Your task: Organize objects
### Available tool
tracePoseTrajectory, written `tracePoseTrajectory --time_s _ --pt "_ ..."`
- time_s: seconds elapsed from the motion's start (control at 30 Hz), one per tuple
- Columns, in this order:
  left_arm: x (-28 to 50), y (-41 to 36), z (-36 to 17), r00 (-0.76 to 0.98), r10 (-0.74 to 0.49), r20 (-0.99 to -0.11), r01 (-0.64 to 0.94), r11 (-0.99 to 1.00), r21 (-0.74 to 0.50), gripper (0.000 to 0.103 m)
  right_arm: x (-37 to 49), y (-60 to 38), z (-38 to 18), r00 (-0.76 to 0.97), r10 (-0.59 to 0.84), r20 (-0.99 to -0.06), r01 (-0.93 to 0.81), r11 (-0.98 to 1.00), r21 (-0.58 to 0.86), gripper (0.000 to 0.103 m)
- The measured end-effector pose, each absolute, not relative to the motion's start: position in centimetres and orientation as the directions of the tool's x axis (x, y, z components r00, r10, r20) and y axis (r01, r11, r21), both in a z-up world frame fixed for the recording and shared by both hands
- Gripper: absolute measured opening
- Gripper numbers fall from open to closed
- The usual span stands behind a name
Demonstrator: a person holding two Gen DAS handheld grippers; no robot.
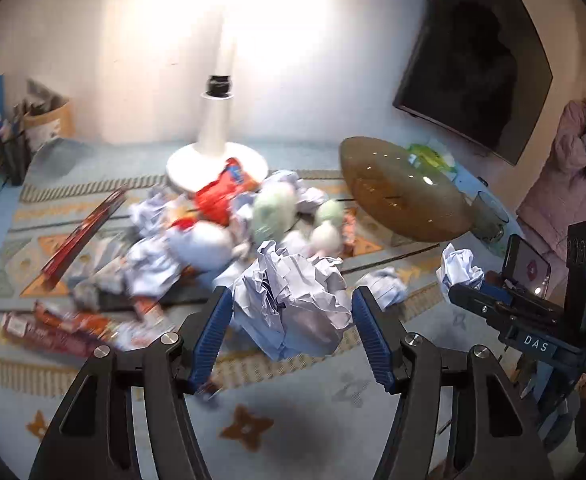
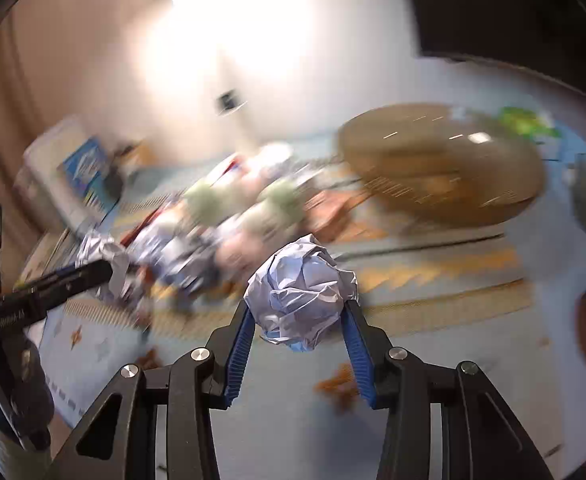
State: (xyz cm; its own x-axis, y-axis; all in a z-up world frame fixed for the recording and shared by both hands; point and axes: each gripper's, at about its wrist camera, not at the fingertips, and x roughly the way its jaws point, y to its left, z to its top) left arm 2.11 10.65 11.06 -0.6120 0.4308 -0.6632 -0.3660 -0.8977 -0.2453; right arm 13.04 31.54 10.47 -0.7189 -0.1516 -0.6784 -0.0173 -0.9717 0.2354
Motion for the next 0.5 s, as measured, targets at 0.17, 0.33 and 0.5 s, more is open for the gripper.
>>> tracePoseTrajectory --time_s 0.17,0.33,0.5 --pt "-2.4 20.1 12.8 -0.586 0.493 -0.644 -0.442 -0.86 -0.255 0.06 10.0 39.8 13.4 -0.756 -0.013 -0.654 -0.178 -0.958 0.225 0.044" --pt "-5.9 27.1 12.6 -0.57 0.514 -0.641 -0.479 -0.842 -0.249 0.06 6.7 43.8 13.2 -0.737 0.038 -0.675 -0.236 -0.95 0.205 0.044" --pt "-8.1 28.9 12.4 -0.613 0.472 -0.634 -0.433 -0.872 -0.23 0.079 4.3 45.2 12.5 -0.707 0.046 -0.705 -0.24 -0.954 0.178 0.048"
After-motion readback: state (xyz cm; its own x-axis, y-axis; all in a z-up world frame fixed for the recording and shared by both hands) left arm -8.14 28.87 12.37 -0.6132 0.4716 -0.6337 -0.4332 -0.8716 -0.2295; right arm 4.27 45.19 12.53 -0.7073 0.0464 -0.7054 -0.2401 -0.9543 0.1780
